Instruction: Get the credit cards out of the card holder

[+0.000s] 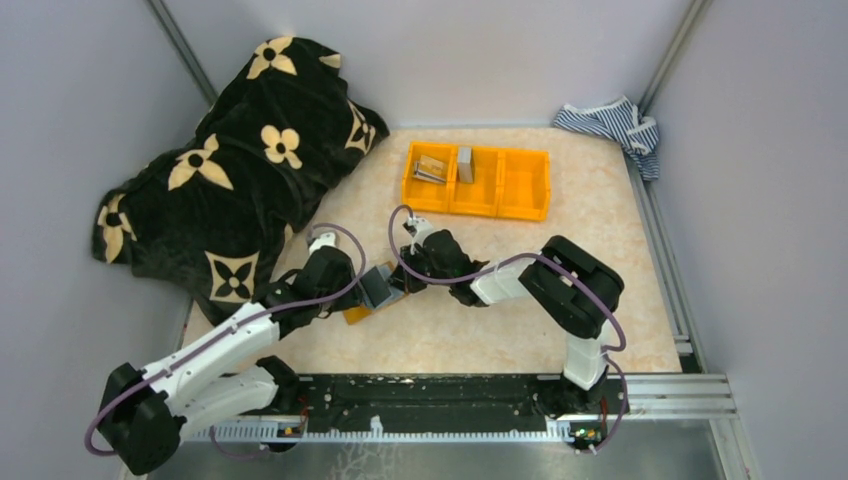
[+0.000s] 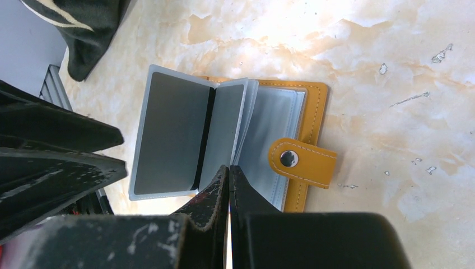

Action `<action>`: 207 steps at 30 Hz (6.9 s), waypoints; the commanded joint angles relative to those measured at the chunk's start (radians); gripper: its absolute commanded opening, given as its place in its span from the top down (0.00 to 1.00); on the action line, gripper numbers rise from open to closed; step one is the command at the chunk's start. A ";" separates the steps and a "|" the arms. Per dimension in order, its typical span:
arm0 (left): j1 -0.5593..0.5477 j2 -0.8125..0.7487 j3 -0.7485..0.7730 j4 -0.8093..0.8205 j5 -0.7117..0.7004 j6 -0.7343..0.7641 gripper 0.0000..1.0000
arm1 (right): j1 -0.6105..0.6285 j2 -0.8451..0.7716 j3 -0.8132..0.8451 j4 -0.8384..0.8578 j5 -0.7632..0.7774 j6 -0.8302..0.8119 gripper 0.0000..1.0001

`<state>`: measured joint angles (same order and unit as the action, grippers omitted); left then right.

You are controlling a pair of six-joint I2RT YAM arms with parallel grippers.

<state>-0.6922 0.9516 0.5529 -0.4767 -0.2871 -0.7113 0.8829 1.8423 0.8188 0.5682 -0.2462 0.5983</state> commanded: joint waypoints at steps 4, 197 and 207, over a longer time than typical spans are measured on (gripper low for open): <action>-0.004 -0.095 0.104 -0.074 0.013 0.007 0.53 | 0.003 0.022 -0.004 0.061 -0.013 0.006 1.00; 0.099 0.268 -0.260 0.592 0.153 0.061 0.64 | -0.059 0.074 -0.072 0.277 -0.153 0.173 1.00; 0.099 0.288 -0.252 0.608 0.146 0.059 0.64 | -0.087 0.023 -0.108 0.244 -0.160 0.155 1.00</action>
<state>-0.5934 1.2034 0.3172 0.2291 -0.1448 -0.6590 0.8013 1.9221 0.7170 0.7864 -0.3851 0.7822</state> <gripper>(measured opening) 0.356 0.009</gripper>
